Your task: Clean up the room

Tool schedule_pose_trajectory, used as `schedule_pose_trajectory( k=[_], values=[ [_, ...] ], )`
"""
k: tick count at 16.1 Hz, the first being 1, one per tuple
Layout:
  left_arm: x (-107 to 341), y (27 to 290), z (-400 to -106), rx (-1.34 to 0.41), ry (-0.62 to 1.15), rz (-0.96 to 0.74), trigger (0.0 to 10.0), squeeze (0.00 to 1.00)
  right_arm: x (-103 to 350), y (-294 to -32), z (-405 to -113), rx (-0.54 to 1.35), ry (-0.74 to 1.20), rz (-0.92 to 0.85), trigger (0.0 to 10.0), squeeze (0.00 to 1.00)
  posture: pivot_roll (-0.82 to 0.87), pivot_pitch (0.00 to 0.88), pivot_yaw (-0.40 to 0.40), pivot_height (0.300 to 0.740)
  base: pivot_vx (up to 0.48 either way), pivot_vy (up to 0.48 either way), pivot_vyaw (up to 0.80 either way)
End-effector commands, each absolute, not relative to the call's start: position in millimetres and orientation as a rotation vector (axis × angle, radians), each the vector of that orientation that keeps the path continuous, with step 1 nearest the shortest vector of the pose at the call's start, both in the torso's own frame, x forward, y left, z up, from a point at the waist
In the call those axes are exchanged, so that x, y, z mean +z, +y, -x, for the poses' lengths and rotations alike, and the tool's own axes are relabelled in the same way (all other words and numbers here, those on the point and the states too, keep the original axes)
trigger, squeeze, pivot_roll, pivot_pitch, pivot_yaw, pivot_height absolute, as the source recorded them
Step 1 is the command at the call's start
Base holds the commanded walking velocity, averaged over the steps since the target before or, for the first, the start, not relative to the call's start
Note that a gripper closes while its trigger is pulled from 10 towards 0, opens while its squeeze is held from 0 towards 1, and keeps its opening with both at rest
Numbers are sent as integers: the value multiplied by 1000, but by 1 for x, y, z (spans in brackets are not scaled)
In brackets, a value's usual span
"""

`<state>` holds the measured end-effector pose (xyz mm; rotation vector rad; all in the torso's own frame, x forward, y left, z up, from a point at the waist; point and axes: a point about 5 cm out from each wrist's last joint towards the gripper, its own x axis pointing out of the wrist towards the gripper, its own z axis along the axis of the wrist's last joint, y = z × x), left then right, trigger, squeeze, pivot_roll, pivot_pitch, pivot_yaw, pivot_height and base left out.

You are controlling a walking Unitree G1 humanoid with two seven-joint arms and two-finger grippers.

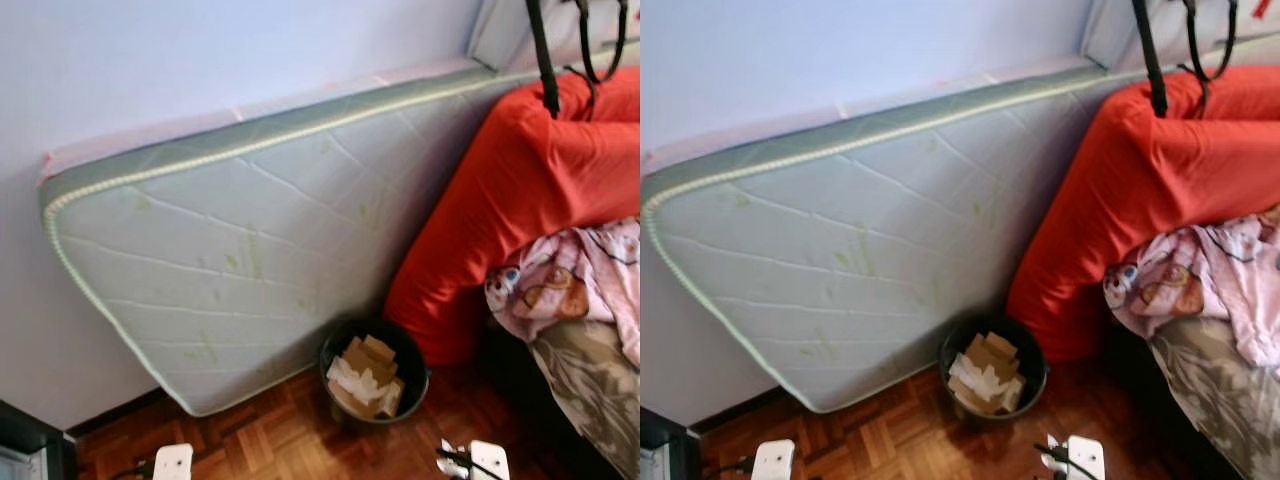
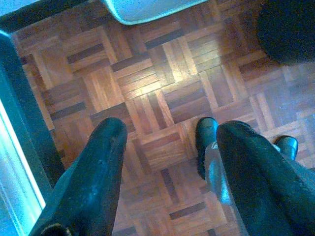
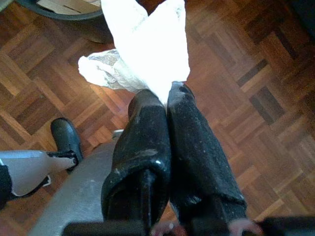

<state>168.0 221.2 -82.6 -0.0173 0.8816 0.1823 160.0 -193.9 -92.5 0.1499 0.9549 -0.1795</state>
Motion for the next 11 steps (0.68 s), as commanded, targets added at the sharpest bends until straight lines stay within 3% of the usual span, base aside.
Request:
schedule_pose_trajectory(
  k=[1,7,11],
  values=[
    [-87,219,-159,175,919,12,10000,0,-93,-198,-157,-193,964,-153,10000,0,31,73,-31,740,0,-420,0],
    [-88,219,-159,179,921,17,10000,0,-93,-198,-157,-191,965,-153,10000,0,30,72,-31,740,0,-393,0],
    [-87,219,-159,191,919,27,10000,0,-93,-197,-158,-186,964,-153,10000,0,32,72,-31,740,0,0,0]
  ],
)
